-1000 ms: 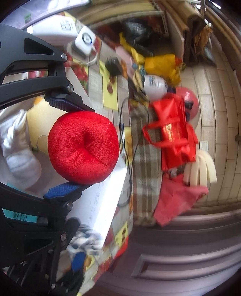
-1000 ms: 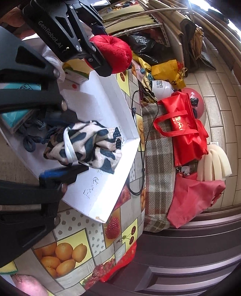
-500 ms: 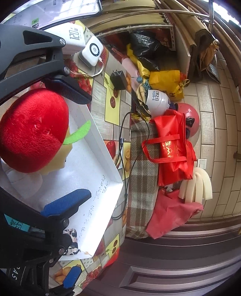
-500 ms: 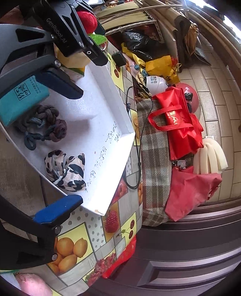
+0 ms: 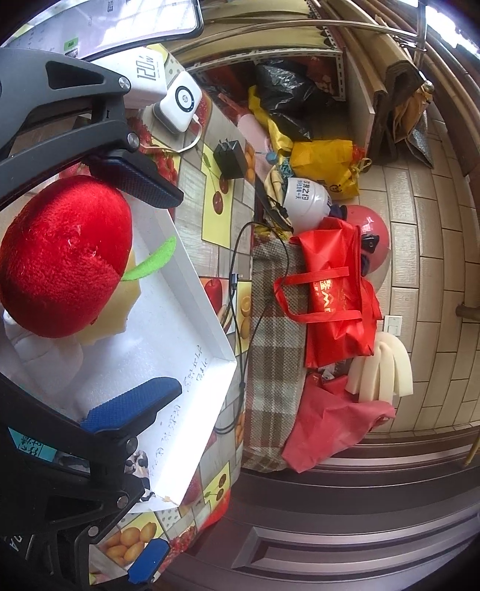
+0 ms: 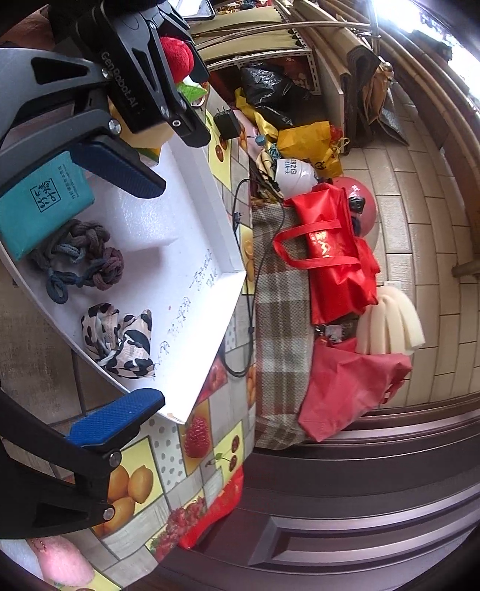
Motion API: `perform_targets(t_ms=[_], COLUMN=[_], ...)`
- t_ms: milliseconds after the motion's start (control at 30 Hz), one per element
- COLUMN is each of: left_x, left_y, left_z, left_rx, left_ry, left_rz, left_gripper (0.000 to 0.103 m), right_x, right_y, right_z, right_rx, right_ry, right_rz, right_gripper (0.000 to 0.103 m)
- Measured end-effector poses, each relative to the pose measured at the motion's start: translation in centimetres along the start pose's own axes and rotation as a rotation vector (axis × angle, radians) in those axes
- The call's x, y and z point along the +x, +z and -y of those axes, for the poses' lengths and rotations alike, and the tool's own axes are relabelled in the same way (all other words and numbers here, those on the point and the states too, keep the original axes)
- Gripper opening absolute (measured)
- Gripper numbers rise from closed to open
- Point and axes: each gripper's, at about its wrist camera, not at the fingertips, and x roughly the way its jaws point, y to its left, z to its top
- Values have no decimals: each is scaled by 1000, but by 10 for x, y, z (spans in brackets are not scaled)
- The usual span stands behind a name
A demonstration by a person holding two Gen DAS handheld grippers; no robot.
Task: Organize soft objects
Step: 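Lower the red plush ball into the box and open the left tool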
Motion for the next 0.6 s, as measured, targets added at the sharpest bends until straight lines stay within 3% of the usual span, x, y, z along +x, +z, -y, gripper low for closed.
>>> perform_targets(t_ms=[433,600], left_x=[-22,-38], left_y=[-6,-11], left_z=[4,15], left_rx=[22,55], left_ry=[-3,-44], left_rz=[29,35], left_gripper=[94,94], right_x=[-30,-55], right_y=[-11,-21], right_z=[-8,1], right_rx=[-69,-78], right_ry=[30,23], right_rz=[23,24], right_gripper=[103,103])
